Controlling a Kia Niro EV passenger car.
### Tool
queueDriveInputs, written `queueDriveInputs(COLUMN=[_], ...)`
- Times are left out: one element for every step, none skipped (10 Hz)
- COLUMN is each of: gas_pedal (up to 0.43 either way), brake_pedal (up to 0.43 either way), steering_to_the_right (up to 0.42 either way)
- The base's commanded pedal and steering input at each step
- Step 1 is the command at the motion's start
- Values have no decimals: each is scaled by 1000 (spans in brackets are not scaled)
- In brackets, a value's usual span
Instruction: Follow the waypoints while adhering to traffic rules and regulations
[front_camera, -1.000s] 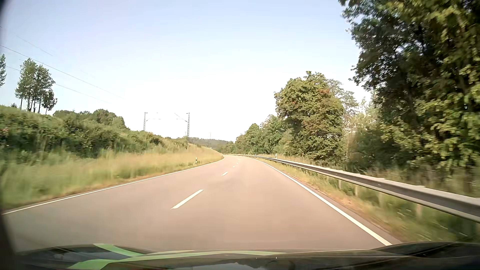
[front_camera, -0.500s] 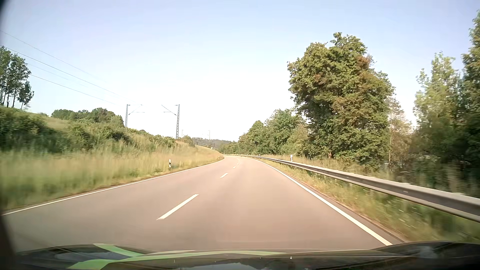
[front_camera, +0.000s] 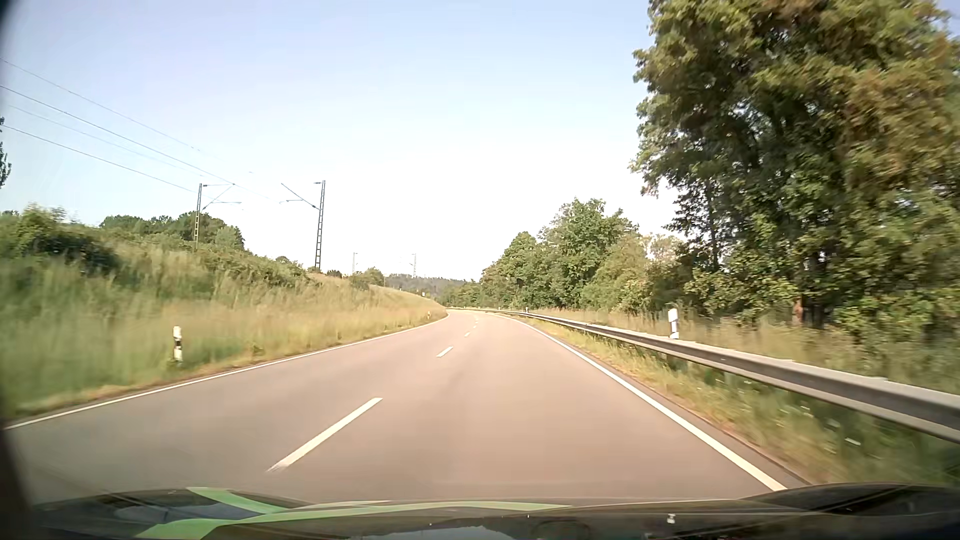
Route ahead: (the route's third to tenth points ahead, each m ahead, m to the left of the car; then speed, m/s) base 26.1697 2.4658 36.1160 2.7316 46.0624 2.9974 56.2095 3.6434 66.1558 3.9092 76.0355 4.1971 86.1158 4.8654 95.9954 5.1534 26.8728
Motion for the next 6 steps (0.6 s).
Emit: queueDriveInputs(gas_pedal=[197,150,98,67,67,79], brake_pedal=[0,0,0,0,0,0], steering_to_the_right=[-7,-7,-7,-7,-7,-7])
